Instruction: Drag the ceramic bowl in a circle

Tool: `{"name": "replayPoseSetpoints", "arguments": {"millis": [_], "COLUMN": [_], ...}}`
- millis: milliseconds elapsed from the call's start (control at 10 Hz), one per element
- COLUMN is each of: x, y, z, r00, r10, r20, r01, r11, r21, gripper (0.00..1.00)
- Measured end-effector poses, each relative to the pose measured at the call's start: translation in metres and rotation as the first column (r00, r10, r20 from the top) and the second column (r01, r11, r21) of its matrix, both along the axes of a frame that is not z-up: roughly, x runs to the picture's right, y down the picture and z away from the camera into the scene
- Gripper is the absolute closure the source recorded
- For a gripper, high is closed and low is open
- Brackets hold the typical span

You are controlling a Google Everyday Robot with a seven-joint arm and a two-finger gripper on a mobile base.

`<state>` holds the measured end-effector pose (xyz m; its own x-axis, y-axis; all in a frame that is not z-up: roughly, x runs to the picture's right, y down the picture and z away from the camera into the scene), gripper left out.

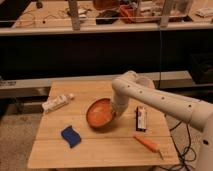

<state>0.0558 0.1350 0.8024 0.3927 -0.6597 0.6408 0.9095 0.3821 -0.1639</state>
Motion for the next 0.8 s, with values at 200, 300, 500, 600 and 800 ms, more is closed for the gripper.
{"name": "replayPoseSetpoints", "arguments": {"millis": [200,300,500,600,800], "x": [-0.017,-0.020,-0.015,-0.013,-0.009], "y": [-0.013,-0.015,-0.016,-0.016,-0.015], "z": [0.004,0.004,-0.003,-0.006,-0.008], "r00": [0.999,0.998,0.998,0.998,0.997], "r10": [-0.031,-0.045,-0.051,-0.054,-0.060], "r20": [0.021,0.031,0.035,0.038,0.042], "r01": [0.031,0.045,0.051,0.054,0.060], "r11": [0.9995,0.9990,0.9987,0.9985,0.9982], "r21": [0.002,0.004,0.001,0.003,0.006], "gripper": [0.99,0.99,0.99,0.99,0.99]}}
